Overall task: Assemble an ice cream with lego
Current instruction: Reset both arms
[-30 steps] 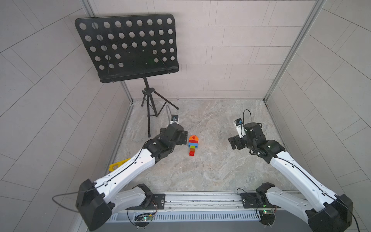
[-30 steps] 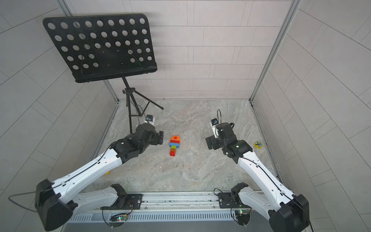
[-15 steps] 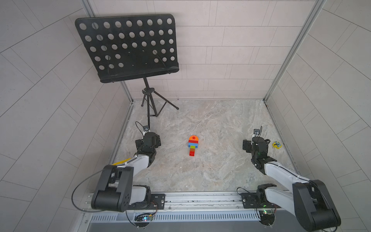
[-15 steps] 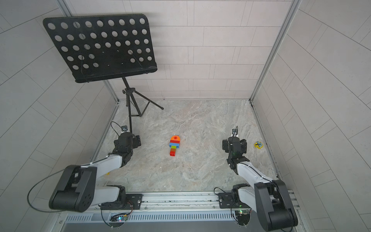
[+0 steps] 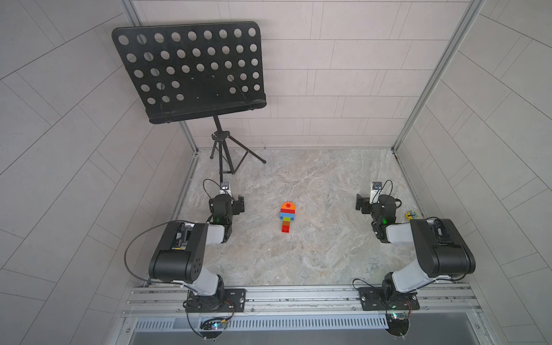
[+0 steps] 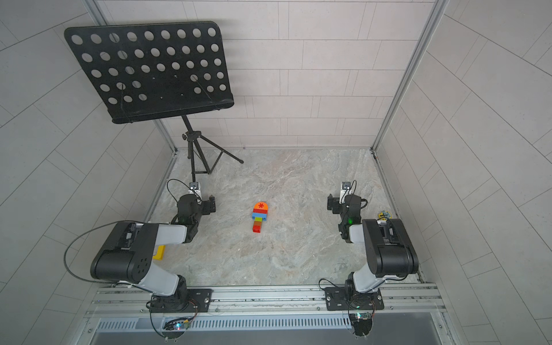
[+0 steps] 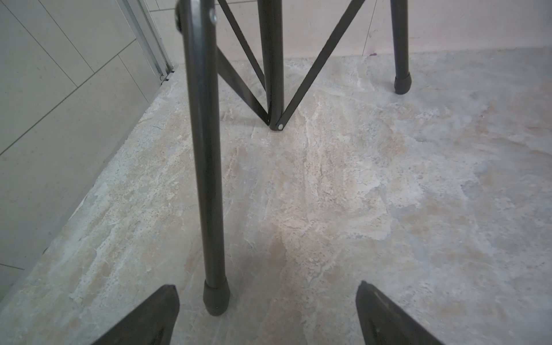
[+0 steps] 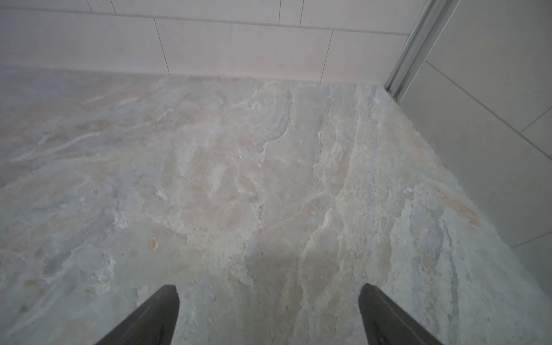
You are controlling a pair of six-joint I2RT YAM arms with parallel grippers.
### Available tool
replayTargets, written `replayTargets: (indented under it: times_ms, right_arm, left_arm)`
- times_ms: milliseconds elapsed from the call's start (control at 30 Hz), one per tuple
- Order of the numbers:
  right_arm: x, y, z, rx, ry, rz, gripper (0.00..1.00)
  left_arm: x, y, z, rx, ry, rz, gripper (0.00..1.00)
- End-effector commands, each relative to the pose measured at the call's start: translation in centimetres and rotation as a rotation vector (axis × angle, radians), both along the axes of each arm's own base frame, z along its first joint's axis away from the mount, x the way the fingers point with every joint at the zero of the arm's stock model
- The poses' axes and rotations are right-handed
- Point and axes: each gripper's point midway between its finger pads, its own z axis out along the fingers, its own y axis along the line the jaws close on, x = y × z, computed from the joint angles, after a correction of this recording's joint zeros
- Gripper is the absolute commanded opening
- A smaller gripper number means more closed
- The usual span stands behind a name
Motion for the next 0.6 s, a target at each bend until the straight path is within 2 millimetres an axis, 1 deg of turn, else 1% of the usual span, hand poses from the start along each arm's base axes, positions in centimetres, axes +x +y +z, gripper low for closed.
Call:
replayTargets:
  times_ms: [0,67,133,233,567]
  right_arm:
    - [-0.02,0.33,-0.07,0.023,-0.004,0.004,1.0]
    - [-0.19,0.41,-0.29,0.015,0.041,0.007,1.0]
    - [-0.05,0.47,-0.07,0.018,0.006,0.008,1.0]
    - [-0.15,0.4,-0.23,0.016,0.033,0.006,1.0]
    - [-0.13,0.48,-0.24,0.017,0.028,0.008,1.0]
  left_arm:
    - [0.59,-0.04,1.22,0.003,-0.026,-0.012,1.0]
    - [0.63,0.02,1.25,0.003,-0.031,-0.01,1.0]
    - [0.65,0.0,1.28,0.001,-0.031,-0.01,1.0]
    - [0.67,-0.03,1.26,0.002,-0.03,-0.012,1.0]
    - [0.66,-0.03,1.25,0.002,-0.029,-0.011,1.0]
